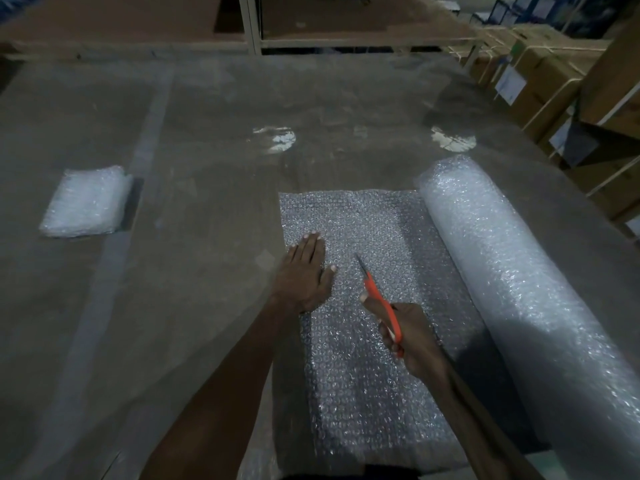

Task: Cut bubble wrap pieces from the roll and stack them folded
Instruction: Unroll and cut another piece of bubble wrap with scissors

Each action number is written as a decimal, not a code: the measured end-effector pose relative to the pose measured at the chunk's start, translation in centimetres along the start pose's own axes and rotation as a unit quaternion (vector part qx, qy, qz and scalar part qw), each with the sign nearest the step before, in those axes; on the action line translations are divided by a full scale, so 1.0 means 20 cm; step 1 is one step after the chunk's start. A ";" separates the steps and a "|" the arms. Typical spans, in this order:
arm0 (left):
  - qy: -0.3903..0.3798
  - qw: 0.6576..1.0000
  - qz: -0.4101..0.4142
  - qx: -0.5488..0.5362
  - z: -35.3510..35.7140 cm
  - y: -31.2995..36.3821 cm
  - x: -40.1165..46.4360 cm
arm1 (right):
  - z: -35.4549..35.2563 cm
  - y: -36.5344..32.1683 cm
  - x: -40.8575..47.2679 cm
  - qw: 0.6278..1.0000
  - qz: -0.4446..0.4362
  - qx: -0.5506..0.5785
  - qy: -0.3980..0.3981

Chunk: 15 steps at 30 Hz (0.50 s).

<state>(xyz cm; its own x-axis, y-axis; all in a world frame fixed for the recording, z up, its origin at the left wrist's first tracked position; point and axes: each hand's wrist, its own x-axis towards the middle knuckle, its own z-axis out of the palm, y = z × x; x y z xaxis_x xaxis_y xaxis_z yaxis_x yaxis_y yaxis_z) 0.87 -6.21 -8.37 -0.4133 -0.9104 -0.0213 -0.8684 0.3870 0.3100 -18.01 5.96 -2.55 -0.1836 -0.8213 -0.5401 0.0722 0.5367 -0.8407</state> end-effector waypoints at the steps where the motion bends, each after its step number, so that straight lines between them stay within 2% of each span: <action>1: 0.000 1.000 0.000 0.001 0.00 0.00 0.00 | 0.00 0.00 0.00 1.000 0.002 0.000 0.003; 15: 0.005 1.000 0.000 -0.006 0.01 -0.01 0.01 | 0.04 -0.06 0.06 1.000 0.003 -0.003 0.014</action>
<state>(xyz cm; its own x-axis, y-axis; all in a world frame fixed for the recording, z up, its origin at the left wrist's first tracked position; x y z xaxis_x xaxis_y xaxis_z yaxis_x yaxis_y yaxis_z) 0.87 -6.34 -8.61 -0.4109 -0.9116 -0.0117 -0.8647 0.3856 0.3220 -17.63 4.22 -2.31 -0.2107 -0.8119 -0.5445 0.0685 0.5434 -0.8367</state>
